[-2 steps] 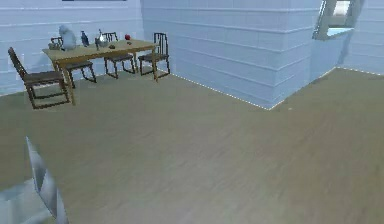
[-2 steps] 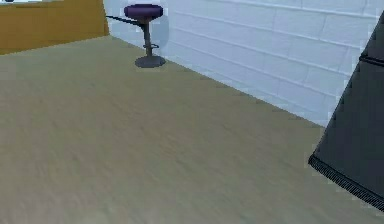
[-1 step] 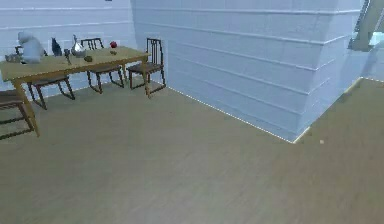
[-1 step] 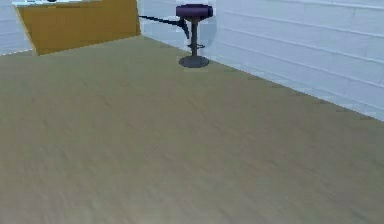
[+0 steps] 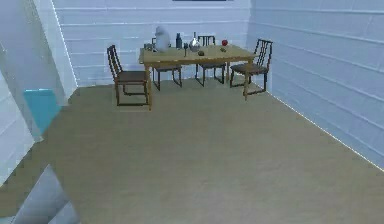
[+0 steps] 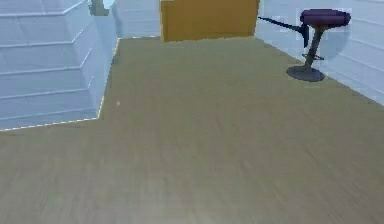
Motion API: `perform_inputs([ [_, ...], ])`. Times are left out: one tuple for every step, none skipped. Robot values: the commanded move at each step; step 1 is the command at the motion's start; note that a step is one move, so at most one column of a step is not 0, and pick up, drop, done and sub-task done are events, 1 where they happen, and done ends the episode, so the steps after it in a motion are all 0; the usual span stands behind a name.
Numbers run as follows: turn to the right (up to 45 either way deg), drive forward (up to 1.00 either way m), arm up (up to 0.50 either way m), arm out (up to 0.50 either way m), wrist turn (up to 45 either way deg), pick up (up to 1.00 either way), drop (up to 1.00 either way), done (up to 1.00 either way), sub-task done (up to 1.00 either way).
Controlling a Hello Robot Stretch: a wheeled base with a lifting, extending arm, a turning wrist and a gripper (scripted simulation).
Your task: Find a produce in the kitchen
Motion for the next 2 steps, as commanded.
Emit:
perform_inputs([
  [0.0,1.00,0.00,0.00,0.0,0.00,0.00,0.00,0.00],
  [0.0,1.00,0.00,0.00,0.0,0.00,0.00,0.00,0.00],
])
